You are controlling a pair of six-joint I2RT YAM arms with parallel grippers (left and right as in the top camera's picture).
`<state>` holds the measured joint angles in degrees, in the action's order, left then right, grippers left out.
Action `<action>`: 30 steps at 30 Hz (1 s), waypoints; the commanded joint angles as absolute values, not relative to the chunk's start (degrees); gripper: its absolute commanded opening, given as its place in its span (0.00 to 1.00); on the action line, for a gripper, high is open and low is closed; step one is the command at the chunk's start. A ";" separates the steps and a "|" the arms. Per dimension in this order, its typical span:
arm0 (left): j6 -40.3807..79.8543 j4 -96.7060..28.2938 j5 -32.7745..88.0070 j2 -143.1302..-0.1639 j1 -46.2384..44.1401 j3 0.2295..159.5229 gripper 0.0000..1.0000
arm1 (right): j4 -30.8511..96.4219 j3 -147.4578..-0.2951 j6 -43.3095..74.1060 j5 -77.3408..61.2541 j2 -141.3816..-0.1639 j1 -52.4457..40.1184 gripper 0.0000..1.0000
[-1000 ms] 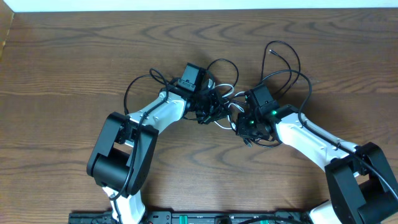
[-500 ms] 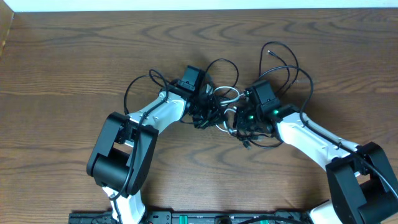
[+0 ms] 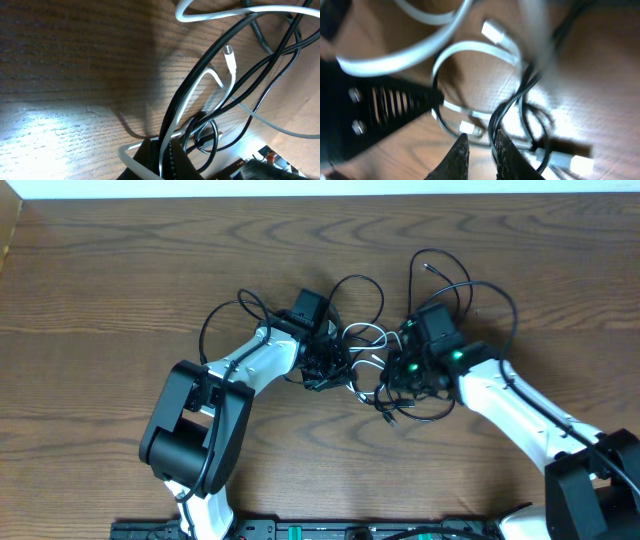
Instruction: Untangle cables
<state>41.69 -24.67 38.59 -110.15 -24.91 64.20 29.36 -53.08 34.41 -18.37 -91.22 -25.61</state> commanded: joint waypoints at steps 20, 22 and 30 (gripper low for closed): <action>40.53 -24.80 37.43 -108.86 -24.71 64.07 0.07 | 28.05 -53.12 36.42 -3.79 -100.57 -35.31 0.01; 40.53 -24.80 37.43 -108.86 -24.71 64.07 0.07 | 27.64 -53.15 36.42 -3.79 -100.55 -35.29 0.01; 40.49 -25.28 37.39 -108.86 -24.71 64.07 0.07 | 27.31 -56.29 36.38 -10.90 -95.02 -30.59 0.01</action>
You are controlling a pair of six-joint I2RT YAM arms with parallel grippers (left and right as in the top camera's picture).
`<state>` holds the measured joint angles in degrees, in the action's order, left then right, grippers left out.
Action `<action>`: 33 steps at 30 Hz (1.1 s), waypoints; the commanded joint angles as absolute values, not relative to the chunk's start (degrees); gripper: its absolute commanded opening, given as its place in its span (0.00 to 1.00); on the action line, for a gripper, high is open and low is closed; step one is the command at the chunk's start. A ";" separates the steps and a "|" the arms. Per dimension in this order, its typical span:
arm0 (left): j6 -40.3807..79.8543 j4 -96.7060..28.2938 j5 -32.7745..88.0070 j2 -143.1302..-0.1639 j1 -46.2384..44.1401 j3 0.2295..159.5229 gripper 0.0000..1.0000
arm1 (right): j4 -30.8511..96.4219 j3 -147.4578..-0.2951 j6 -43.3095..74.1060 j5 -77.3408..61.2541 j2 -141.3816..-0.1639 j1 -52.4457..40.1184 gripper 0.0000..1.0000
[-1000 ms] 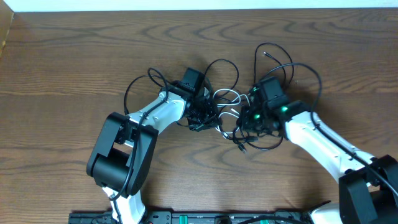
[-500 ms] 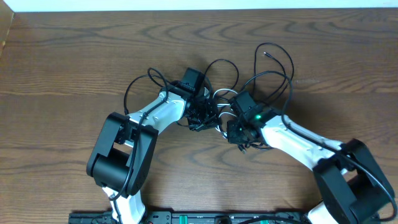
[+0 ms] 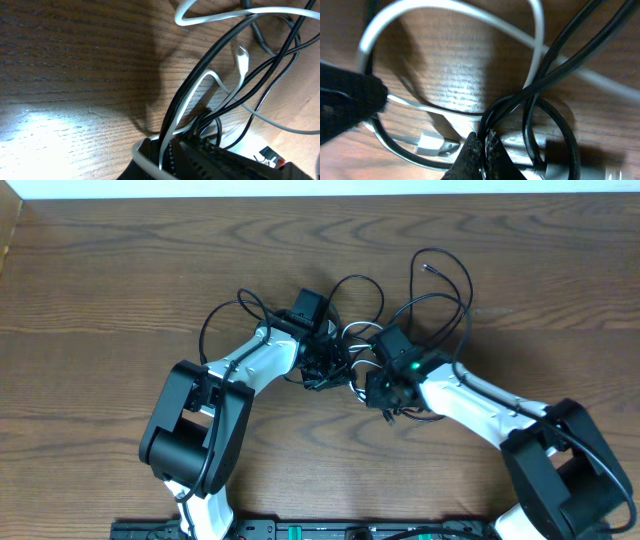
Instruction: Untangle cables
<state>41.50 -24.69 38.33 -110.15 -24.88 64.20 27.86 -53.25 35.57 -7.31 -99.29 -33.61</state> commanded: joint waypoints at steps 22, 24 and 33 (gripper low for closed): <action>38.98 -27.27 36.77 -108.86 -24.71 64.07 0.07 | 20.95 -58.72 44.10 -13.28 -85.30 -16.16 0.01; 38.63 -27.59 36.77 -108.86 -24.71 64.07 0.08 | 19.92 -58.72 44.10 -15.79 -85.30 -15.66 0.01; 33.36 -32.16 26.72 -108.86 -24.64 64.07 0.08 | 25.26 -58.72 27.81 -22.11 -85.23 -14.09 0.01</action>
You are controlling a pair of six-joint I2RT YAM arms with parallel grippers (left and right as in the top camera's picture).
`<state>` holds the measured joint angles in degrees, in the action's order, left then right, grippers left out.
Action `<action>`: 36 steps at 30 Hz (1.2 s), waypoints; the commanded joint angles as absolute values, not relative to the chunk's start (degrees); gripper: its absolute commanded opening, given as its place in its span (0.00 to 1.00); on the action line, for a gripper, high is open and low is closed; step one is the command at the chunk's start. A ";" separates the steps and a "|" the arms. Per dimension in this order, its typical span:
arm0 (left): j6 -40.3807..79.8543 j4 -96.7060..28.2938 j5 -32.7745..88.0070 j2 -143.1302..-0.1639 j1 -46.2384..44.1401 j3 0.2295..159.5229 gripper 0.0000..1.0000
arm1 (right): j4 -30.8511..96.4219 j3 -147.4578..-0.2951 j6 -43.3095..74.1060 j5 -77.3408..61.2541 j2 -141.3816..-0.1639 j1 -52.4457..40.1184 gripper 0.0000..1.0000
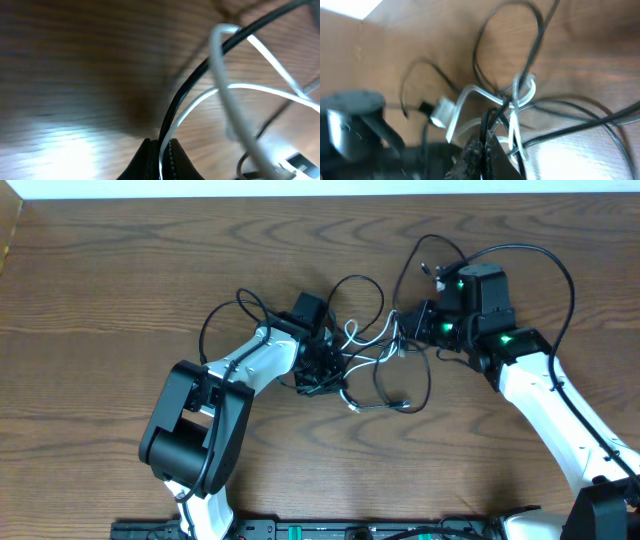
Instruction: Untangle cables
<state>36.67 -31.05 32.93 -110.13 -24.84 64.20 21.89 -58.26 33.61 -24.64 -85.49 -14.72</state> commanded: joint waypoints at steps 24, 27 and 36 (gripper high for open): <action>32.97 -38.35 20.10 -108.86 -17.87 64.07 0.08 | 34.94 -58.72 18.98 -27.27 -85.32 -15.73 0.17; 32.99 -38.30 20.29 -108.86 -17.87 64.07 0.07 | 34.44 -58.70 18.98 -27.90 -85.41 -17.93 0.18; 23.64 -32.27 36.49 -108.86 -18.48 64.07 0.07 | 26.89 -58.67 19.22 -26.89 -90.52 -26.35 0.22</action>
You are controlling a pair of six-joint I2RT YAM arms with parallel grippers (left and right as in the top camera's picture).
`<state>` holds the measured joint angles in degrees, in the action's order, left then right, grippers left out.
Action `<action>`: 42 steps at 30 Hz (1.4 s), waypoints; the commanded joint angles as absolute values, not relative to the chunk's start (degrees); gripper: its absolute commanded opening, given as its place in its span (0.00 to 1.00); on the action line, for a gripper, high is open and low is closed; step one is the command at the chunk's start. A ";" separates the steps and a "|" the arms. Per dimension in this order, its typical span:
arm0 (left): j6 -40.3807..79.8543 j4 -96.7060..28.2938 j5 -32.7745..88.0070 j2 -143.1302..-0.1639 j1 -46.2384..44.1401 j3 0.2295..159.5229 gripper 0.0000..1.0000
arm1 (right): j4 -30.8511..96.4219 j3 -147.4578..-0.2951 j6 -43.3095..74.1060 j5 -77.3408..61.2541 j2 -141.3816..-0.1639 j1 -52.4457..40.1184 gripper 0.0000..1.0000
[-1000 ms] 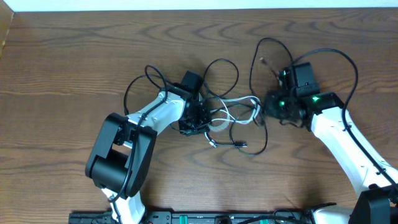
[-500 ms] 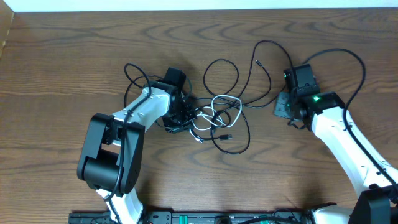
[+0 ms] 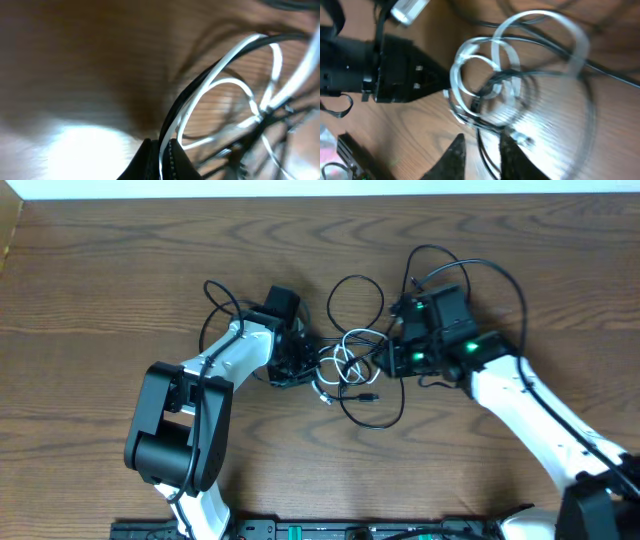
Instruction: Untangle cables
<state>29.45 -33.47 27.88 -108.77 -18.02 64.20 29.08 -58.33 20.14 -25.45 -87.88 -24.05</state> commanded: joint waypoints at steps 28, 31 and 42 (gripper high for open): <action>21.47 -31.86 38.81 -108.86 -19.09 64.07 0.07 | 19.33 -58.52 36.23 -19.31 -105.25 -31.18 0.15; 21.47 -31.86 38.81 -108.86 -19.09 64.07 0.07 | 19.51 -58.39 38.70 -16.78 -105.25 -32.01 0.06; 21.47 -31.88 38.83 -108.86 -19.09 64.07 0.07 | 19.73 -58.37 46.76 -8.14 -105.25 -34.96 0.01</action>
